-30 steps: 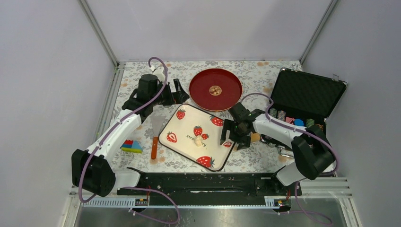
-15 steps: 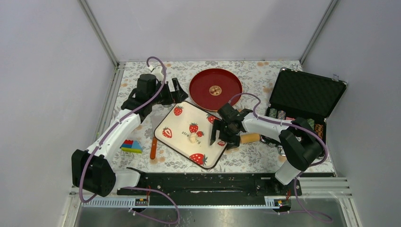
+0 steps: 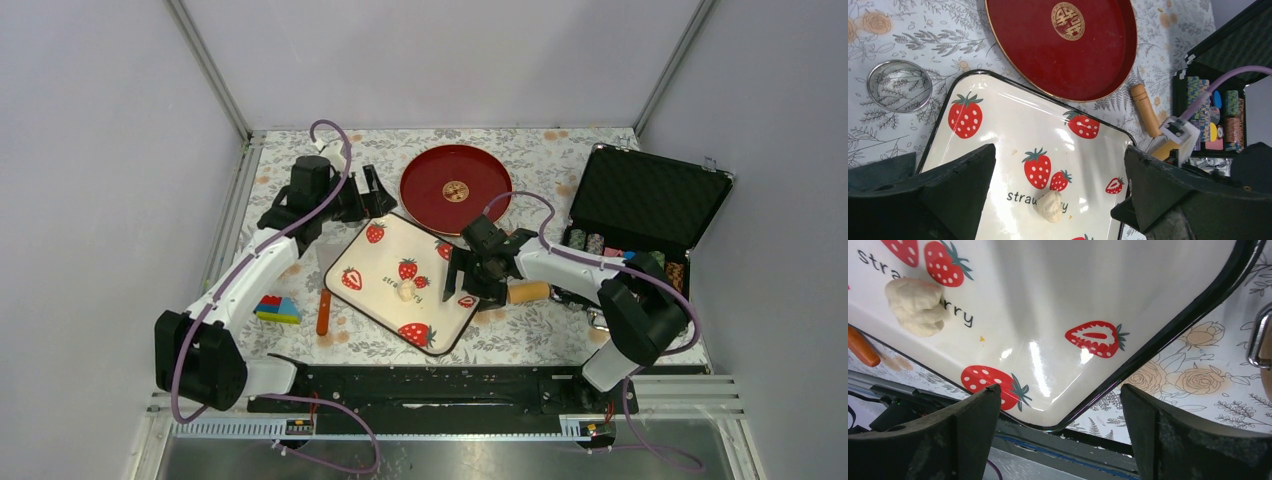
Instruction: Roll out the dumpling wrappers from the dough
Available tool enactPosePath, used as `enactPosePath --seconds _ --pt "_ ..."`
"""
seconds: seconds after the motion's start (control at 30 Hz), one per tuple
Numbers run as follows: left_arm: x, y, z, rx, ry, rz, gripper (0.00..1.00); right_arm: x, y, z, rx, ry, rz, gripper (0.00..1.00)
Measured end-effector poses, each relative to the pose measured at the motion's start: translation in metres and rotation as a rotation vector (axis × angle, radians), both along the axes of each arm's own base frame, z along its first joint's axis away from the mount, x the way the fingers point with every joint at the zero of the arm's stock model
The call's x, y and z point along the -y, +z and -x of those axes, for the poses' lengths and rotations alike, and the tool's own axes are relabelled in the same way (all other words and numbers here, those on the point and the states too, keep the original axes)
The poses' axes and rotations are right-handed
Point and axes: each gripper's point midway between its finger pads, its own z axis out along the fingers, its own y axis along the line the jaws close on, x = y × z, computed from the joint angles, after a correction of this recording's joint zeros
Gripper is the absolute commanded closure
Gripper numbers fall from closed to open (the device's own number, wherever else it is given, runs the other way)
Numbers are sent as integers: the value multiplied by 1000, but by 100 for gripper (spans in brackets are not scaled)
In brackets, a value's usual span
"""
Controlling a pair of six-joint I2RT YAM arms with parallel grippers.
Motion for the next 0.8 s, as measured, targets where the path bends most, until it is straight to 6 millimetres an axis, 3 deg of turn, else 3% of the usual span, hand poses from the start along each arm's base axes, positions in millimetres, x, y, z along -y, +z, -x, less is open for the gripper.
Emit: enactPosePath --seconds 0.17,0.47,0.7,0.8 --pt "1 -15 -1 -46 -2 -13 1 1 6 -3 28 -10 -6 4" --pt "1 -19 -1 -60 -3 -16 1 10 -10 10 -20 -61 9 18" --pt "-1 -19 -1 -62 -4 -8 1 15 -18 6 -41 -121 14 32" --pt "-2 -18 -2 -63 -2 -1 1 17 -24 5 -58 -143 25 47"
